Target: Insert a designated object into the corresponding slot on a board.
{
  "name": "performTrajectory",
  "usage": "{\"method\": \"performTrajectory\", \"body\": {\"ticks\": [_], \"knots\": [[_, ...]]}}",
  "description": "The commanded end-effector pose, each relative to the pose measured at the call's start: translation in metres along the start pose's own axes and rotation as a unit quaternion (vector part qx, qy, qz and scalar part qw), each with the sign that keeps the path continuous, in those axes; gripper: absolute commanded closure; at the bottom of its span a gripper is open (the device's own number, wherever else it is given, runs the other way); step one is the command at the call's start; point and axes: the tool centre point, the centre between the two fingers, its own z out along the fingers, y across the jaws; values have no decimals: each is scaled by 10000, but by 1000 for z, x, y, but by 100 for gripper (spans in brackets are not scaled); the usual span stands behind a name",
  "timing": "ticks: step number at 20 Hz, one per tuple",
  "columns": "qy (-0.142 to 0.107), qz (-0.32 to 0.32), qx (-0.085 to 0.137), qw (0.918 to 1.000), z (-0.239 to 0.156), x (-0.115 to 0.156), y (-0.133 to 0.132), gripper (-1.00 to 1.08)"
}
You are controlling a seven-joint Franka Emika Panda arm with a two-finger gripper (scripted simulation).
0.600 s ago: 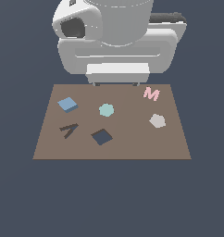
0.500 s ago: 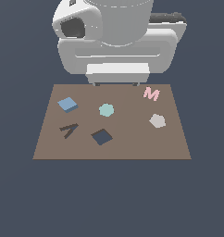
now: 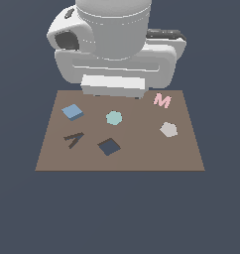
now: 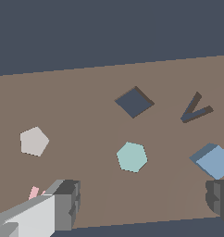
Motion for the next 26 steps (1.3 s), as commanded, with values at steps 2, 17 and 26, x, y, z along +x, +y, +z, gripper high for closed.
{"method": "performTrajectory", "body": {"ticks": [2, 17, 26], "knots": [[-2, 400, -8, 9992, 11, 4, 14, -92], [6, 3299, -48, 9440, 89, -4, 120, -92], [4, 4345, -54, 9007, 119, -24, 155, -92]]}}
